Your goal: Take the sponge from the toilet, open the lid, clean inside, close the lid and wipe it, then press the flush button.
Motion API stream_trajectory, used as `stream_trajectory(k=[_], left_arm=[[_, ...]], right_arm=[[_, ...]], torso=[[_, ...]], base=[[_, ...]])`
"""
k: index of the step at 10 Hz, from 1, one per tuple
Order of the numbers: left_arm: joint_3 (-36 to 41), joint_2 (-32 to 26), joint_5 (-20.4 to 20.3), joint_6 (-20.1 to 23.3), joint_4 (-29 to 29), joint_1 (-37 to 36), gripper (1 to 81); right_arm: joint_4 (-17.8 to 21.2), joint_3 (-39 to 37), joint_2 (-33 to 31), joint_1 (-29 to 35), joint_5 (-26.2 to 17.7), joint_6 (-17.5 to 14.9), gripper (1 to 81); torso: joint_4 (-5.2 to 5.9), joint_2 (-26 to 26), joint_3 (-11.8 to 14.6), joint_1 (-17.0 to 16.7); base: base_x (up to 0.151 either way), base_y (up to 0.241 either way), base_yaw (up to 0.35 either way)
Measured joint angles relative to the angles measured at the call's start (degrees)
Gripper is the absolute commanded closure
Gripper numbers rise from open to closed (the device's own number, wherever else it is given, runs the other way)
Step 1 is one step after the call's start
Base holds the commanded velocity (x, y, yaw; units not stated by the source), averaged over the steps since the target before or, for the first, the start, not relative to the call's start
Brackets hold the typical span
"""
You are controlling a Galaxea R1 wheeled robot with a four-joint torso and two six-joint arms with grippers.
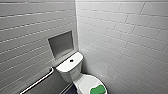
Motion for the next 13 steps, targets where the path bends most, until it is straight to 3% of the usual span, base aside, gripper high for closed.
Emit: stream_trajectory(k=[5,8,11,13], left_arm=[[-1.29,0.52,0.17,0.00,0.02,-0.15,1.0],[-1.71,1.16,0.16,0.00,0.02,0.32,1.0],[-1.77,1.18,0.11,0.00,-0.02,0.62,1.0],[-3.69,2.12,0.16,0.00,-0.11,0.77,1.0]], right_arm=[[4.44,12.14,-10.56,3.50,1.55,0.54,1.0],[6.34,18.80,-17.14,8.74,2.38,0.76,1.0],[7.19,21.38,-17.48,14.28,2.62,2.49,1.0],[7.46,21.43,-18.86,16.64,2.79,4.56,1.0]], torso=[[0.00,-9.59,-8.50,6.12],[0.00,-15.06,-9.51,9.55],[0.00,-21.63,-9.68,13.66],[0.00,-25.66,-11.83,16.13]], base=[[0.000,0.000,0.000],[0.000,0.000,0.000],[0.000,0.000,0.000],[0.000,0.000,0.000]])
